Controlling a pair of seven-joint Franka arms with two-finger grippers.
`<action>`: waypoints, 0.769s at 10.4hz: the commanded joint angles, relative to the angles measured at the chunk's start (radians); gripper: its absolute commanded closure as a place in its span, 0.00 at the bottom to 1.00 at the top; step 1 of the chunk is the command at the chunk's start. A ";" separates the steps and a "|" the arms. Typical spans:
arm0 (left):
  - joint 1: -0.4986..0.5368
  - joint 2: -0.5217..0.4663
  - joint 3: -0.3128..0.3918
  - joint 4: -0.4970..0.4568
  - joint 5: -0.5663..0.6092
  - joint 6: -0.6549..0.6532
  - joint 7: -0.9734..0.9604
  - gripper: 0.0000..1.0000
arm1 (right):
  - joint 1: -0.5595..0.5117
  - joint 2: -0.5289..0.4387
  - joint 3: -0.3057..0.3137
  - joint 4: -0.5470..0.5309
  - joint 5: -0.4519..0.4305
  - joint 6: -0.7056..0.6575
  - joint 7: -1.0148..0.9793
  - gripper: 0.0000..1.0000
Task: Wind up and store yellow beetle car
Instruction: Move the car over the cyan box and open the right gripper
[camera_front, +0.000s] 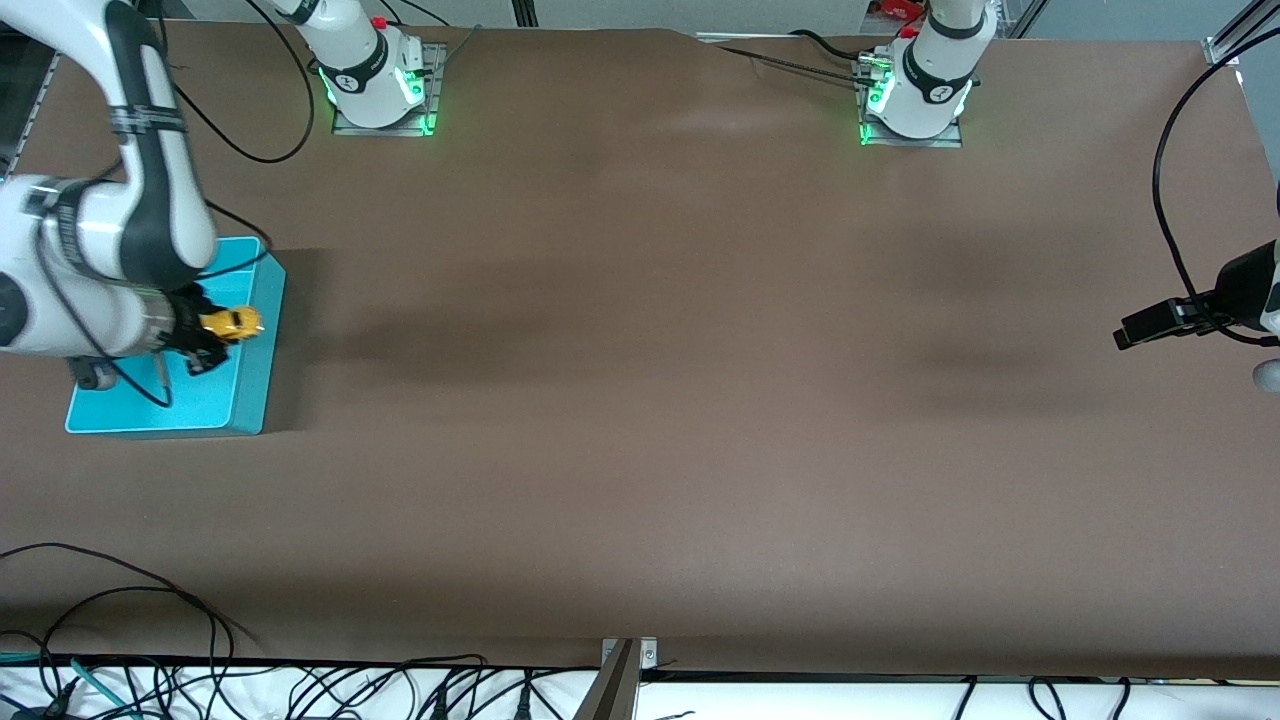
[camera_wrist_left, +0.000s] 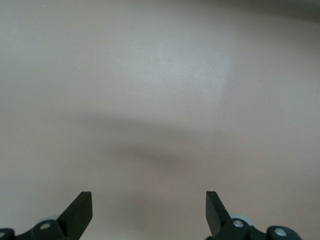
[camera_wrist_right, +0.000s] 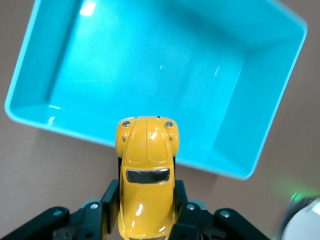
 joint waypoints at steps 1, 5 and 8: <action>0.005 -0.006 -0.003 0.009 -0.003 -0.020 0.014 0.00 | -0.001 -0.015 -0.064 -0.006 -0.009 -0.034 -0.315 0.87; 0.007 -0.002 -0.003 0.008 -0.005 -0.020 0.019 0.00 | -0.042 0.015 -0.135 -0.094 0.005 0.019 -0.762 0.89; 0.014 0.000 0.000 0.009 -0.006 -0.020 0.021 0.00 | -0.099 0.075 -0.135 -0.138 0.058 0.119 -0.999 0.87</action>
